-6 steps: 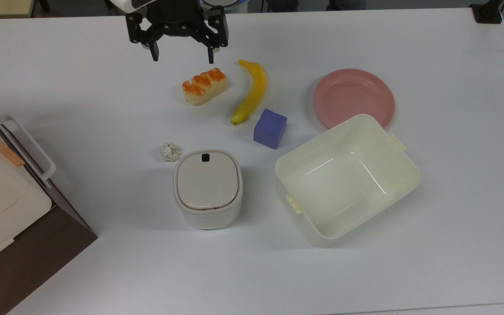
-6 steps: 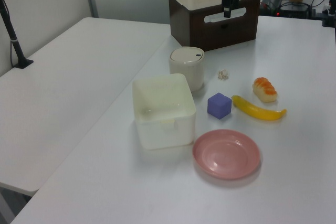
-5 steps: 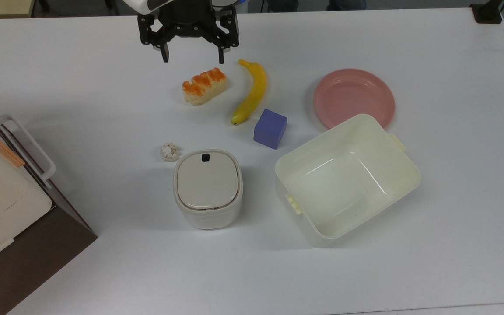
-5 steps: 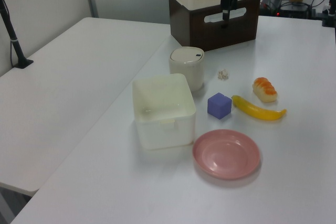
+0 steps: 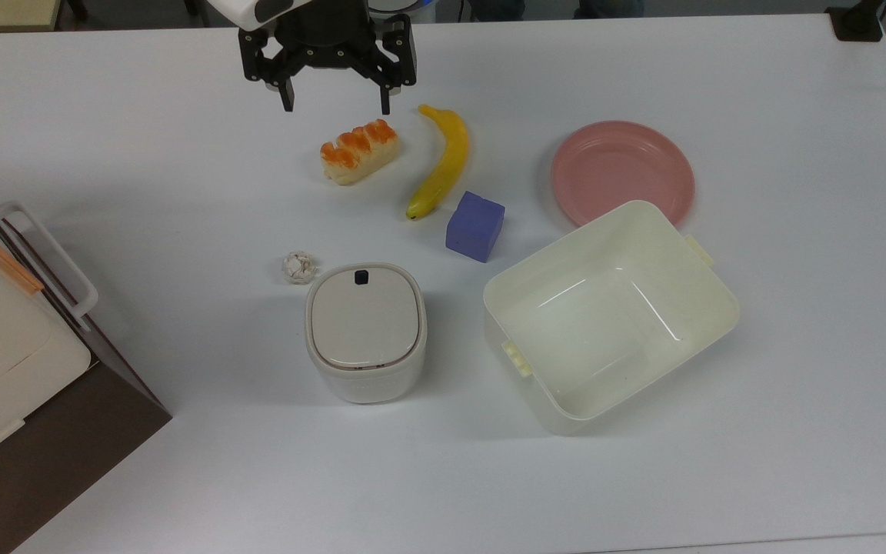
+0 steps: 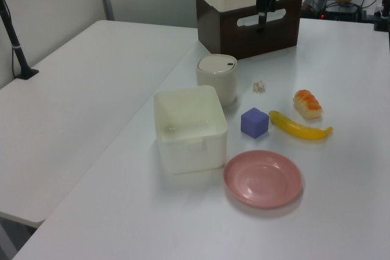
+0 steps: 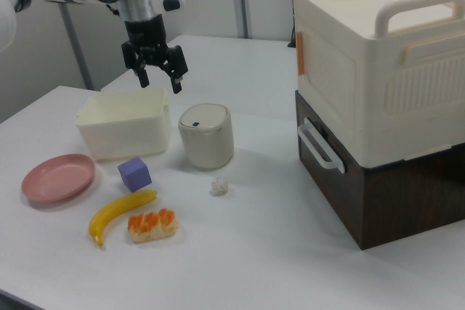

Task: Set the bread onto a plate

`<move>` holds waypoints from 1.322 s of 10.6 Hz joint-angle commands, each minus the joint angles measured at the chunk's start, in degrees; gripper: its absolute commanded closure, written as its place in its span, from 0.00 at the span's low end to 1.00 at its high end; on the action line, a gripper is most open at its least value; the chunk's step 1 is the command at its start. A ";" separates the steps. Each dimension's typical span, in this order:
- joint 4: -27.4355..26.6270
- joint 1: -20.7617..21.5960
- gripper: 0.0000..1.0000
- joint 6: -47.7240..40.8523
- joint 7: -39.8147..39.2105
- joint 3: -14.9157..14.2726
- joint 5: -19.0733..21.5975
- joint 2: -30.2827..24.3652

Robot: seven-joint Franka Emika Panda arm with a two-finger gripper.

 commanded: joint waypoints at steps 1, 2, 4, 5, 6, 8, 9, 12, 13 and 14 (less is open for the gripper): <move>-1.02 0.34 0.00 -0.96 1.00 -0.27 -0.79 -0.93; -1.02 0.42 0.00 -0.96 1.00 -0.27 -0.88 -0.93; -1.02 0.34 0.00 -0.78 0.65 -0.36 -0.97 -0.93; -1.10 0.25 0.00 -0.78 0.21 -0.36 -1.05 -0.93; -1.11 0.25 0.00 -0.78 0.04 -0.44 -1.05 -0.84; -1.11 0.08 0.00 -0.43 -0.05 -0.62 -0.97 -0.84; -1.11 -0.27 0.00 -0.43 -0.05 -0.62 -0.97 -0.75; -1.19 -0.28 0.00 -0.43 -0.05 -0.62 -0.97 -0.58; -1.63 -0.19 0.00 -0.43 -0.05 -0.62 -0.97 -0.58; -2.50 0.25 0.00 -0.43 -0.05 -0.62 -1.05 -0.58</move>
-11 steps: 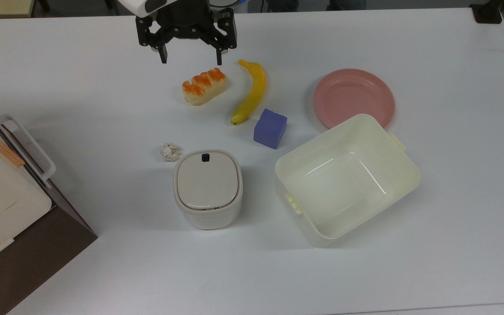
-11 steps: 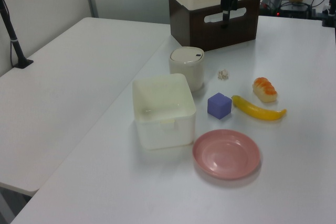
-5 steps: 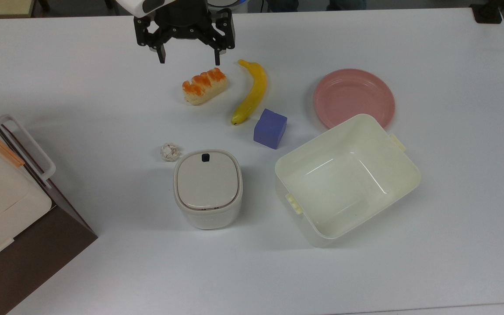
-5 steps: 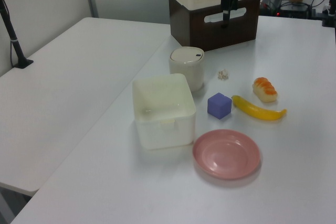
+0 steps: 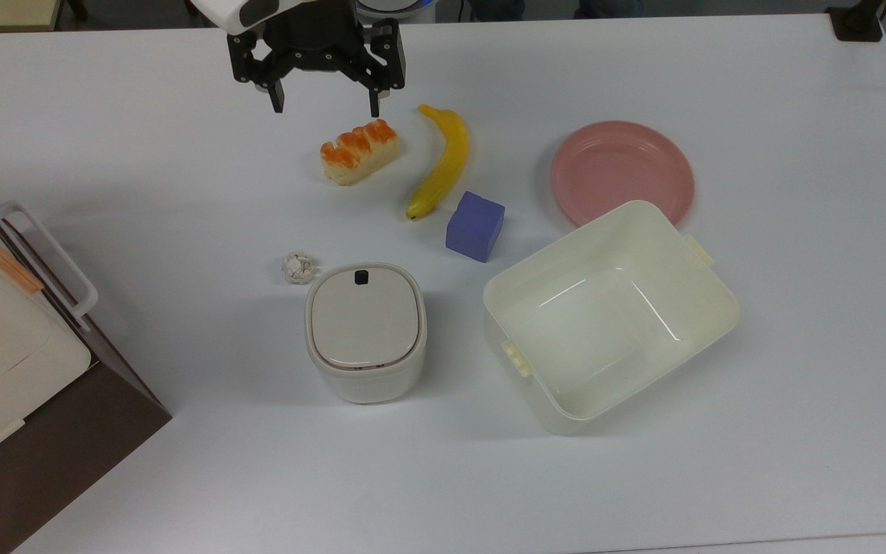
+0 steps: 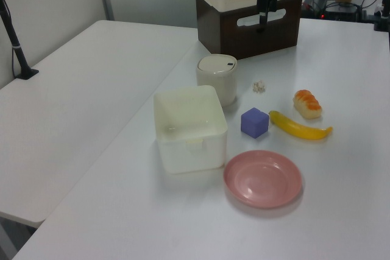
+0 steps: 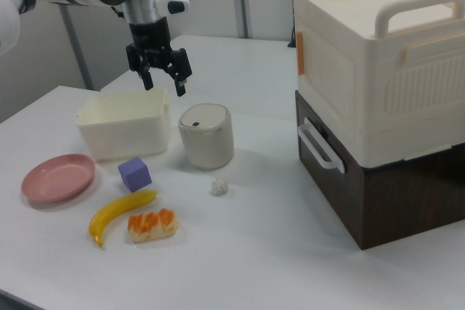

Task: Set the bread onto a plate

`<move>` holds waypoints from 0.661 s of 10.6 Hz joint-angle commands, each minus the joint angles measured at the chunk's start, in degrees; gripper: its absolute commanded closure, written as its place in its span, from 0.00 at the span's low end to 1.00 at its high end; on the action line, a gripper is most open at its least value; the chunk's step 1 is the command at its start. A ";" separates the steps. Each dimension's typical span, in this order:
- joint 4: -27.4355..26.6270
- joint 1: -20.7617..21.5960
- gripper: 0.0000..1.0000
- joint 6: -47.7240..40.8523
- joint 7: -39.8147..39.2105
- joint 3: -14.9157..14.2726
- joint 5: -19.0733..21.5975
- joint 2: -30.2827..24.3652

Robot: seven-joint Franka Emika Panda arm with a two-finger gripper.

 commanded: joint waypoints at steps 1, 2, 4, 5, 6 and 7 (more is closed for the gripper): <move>-2.73 1.06 0.00 -0.43 -0.03 -0.34 -0.98 -0.90; -2.99 1.07 0.00 -0.52 -0.03 -0.34 -0.98 -0.90; -3.96 1.07 0.00 -0.26 -0.03 -0.34 -1.07 -0.82; -4.31 1.07 0.00 0.35 -0.03 -0.34 -1.07 -0.81; -4.31 0.89 0.00 0.79 -0.12 -0.34 -1.07 -0.73; -4.31 0.80 0.00 0.80 -0.12 -0.34 -1.07 -0.73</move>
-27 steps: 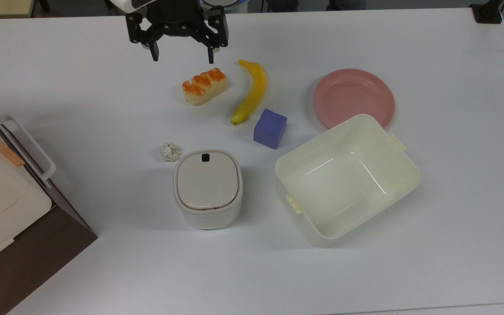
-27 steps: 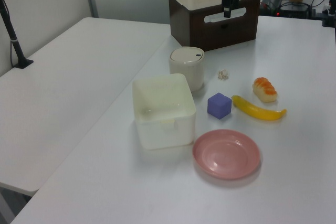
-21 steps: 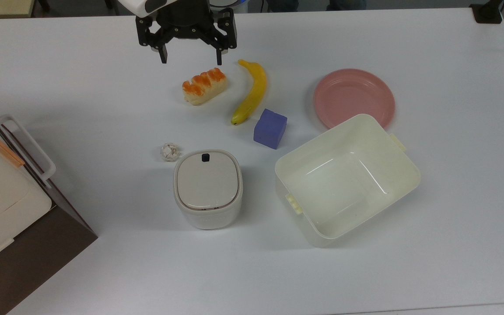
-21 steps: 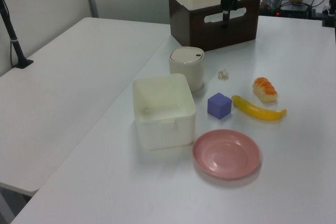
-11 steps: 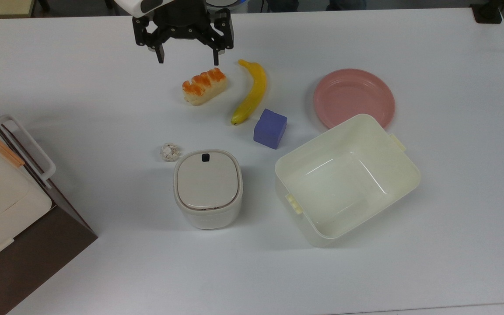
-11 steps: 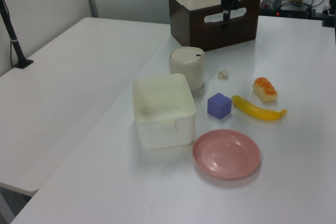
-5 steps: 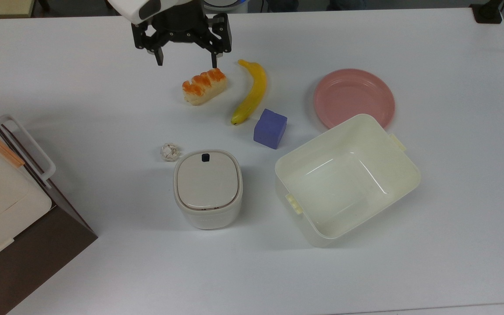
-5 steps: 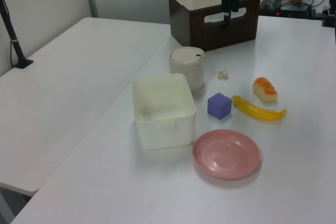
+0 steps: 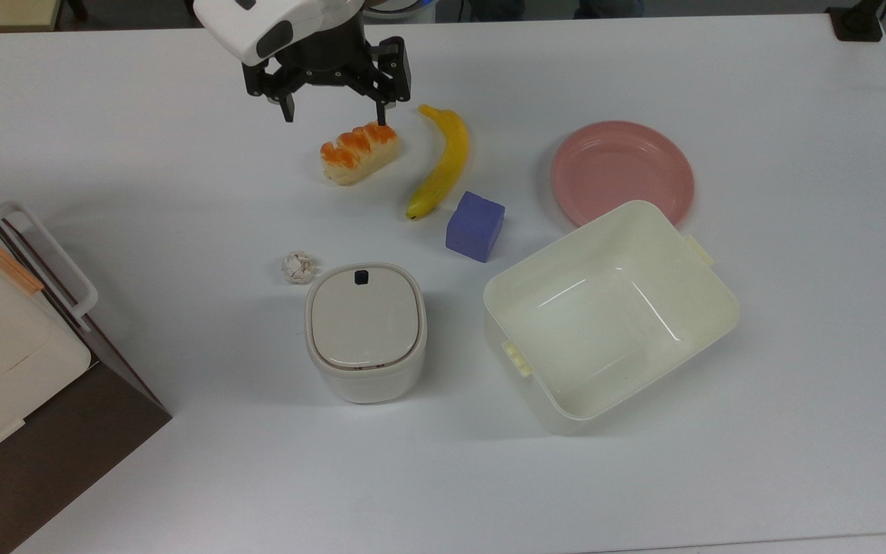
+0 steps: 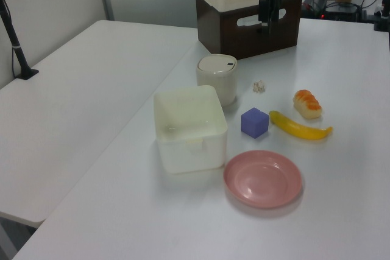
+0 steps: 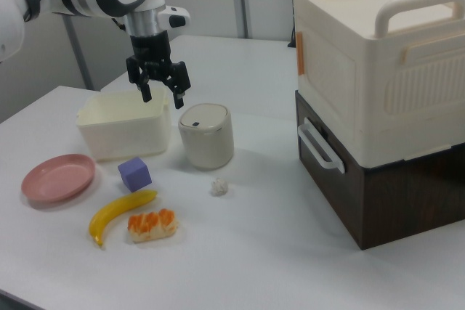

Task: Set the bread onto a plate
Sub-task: 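Move the open gripper over the bread roll with orange topping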

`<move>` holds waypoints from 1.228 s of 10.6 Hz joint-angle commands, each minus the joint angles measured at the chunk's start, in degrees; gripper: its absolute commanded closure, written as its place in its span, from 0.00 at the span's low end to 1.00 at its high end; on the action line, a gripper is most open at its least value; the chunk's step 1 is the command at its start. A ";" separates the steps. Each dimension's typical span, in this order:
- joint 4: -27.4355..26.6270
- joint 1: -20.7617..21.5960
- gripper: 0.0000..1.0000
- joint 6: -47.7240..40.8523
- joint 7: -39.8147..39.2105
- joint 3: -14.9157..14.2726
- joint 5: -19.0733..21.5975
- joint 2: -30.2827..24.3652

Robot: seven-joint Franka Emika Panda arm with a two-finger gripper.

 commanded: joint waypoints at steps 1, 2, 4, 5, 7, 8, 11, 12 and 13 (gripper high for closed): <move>-1.29 0.52 0.00 0.77 -0.45 -0.52 -1.25 -0.91; -2.25 0.78 0.00 0.42 -2.54 -0.43 -1.68 -0.99; -9.35 1.31 0.00 -0.02 -3.79 -0.17 -2.82 -2.22; -12.34 1.31 0.00 0.15 -5.28 0.01 -4.13 -2.66; -19.53 1.31 0.00 4.25 -1.02 -1.73 -4.15 -5.28; -23.84 1.22 0.00 8.72 2.15 -2.96 -4.06 -8.17; -35.45 1.31 0.00 16.21 16.19 -4.47 -3.71 -14.87; -38.09 1.14 0.00 18.41 18.33 -4.47 -3.71 -16.97; -40.21 1.05 0.00 18.78 21.14 -4.56 -3.62 -18.64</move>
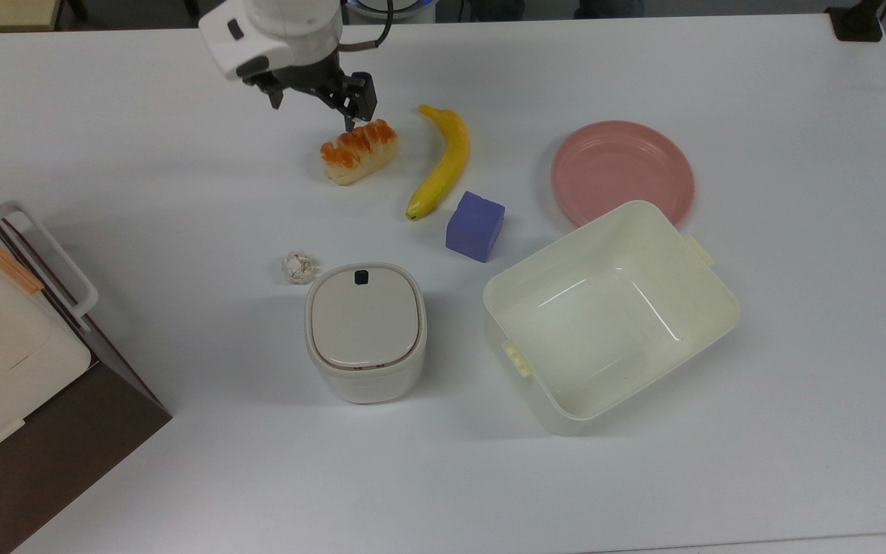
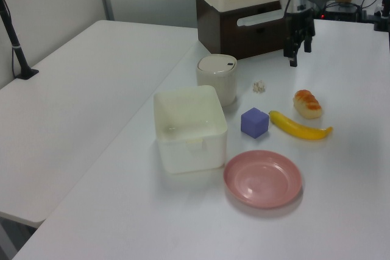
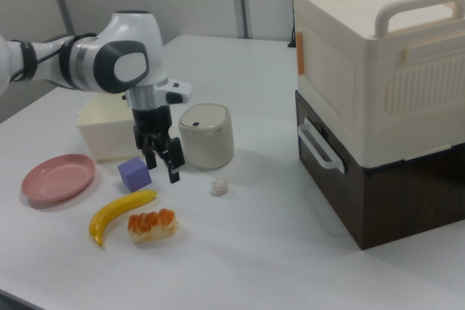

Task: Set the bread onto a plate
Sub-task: 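Lower the gripper onto the bread roll and close on it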

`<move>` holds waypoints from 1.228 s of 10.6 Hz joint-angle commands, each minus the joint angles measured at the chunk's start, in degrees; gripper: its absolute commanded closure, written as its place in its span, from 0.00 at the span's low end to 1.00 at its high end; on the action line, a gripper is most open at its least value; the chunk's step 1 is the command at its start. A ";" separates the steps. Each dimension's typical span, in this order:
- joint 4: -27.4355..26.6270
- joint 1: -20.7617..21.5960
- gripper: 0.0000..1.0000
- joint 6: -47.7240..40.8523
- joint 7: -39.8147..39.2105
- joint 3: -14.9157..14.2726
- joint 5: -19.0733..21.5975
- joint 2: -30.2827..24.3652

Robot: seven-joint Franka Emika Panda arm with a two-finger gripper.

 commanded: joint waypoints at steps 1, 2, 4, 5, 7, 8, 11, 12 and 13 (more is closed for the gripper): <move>-10.48 0.71 0.00 5.27 10.26 -0.51 -0.01 -7.27; -11.98 0.88 0.00 8.15 12.73 -0.51 -0.01 -6.92; -14.88 0.88 0.00 13.25 14.68 -0.24 -0.01 -6.57; -16.28 0.88 0.00 15.97 16.95 -0.07 -0.01 -5.78; -18.66 2.19 0.00 22.03 19.42 0.02 -0.01 -2.97; -19.80 2.46 0.00 25.02 20.22 0.02 -0.10 -1.83; -20.78 3.34 0.01 28.21 20.49 0.02 -0.10 1.86; -21.22 3.34 0.12 28.91 20.14 0.02 -0.62 2.83; -22.00 3.17 0.42 28.75 17.96 0.02 -0.89 2.67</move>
